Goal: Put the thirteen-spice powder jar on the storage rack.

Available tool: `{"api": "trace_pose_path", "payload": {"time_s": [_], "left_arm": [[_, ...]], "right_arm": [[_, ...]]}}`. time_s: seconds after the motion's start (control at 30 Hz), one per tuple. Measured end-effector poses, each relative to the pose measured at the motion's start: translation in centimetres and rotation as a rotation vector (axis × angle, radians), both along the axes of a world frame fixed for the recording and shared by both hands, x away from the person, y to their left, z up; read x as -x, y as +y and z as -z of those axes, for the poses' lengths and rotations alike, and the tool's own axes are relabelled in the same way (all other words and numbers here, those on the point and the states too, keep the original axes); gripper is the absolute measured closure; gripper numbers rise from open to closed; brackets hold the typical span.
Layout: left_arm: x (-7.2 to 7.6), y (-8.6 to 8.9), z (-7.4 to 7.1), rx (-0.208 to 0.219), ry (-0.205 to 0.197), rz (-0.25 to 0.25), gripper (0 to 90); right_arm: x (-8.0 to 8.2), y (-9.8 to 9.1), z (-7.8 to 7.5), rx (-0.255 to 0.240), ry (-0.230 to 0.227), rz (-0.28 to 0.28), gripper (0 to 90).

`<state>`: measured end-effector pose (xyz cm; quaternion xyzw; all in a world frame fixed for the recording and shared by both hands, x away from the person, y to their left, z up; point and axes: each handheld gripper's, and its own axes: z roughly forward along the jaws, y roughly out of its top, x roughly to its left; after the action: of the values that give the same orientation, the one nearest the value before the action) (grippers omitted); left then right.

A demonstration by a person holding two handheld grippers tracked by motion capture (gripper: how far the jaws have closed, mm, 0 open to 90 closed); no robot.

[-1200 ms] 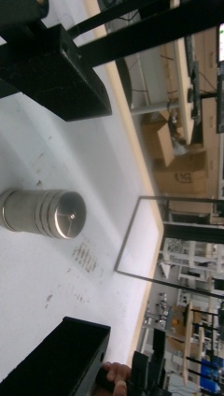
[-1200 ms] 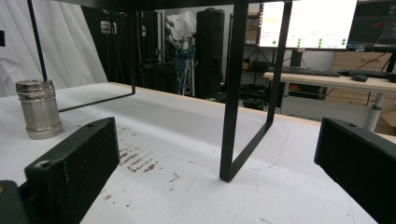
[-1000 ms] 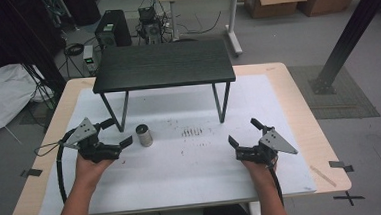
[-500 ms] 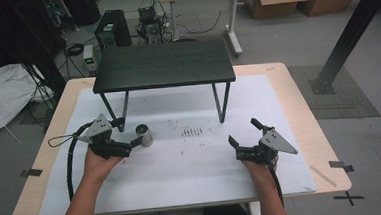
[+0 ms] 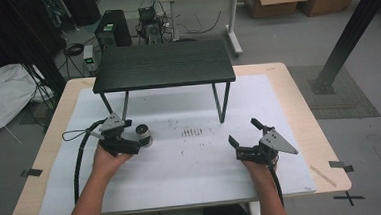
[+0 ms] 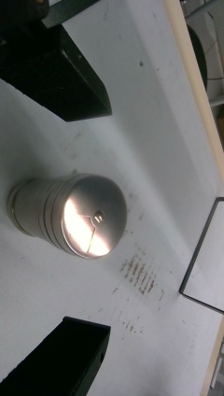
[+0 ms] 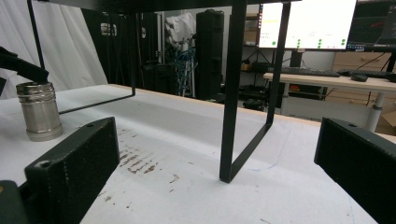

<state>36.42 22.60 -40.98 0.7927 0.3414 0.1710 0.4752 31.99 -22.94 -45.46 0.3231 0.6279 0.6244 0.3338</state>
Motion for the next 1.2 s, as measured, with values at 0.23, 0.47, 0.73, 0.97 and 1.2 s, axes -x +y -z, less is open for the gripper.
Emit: {"api": "trace_pose_path", "payload": {"time_s": [0.23, 0.47, 0.73, 0.97, 1.2], "left_arm": [[-0.3, -0.2, 0.4, -0.007, 0.026, -0.01, 3.3], [-0.5, -0.3, 0.6, -0.014, 0.037, -0.026, 9.0], [-0.6, -0.6, 0.9, -0.04, 0.049, -0.023, 19.0], [-0.7, -0.7, 1.0, -0.046, 0.041, -0.017, 26.6], [-0.7, -0.8, 1.1, -0.054, 0.047, -0.026, 30.9]], "right_arm": [[0.0, 0.0, 0.0, -0.002, 0.001, 0.0, 0.0], [0.0, 0.0, 0.0, -0.003, 0.001, 0.0, 0.0], [0.0, 0.0, 0.0, -0.004, 0.001, 0.001, 0.0], [0.0, 0.0, 0.0, -0.005, 0.001, 0.001, 0.0], [0.0, 0.0, 0.0, -0.006, 0.002, 0.001, 0.0]]}}
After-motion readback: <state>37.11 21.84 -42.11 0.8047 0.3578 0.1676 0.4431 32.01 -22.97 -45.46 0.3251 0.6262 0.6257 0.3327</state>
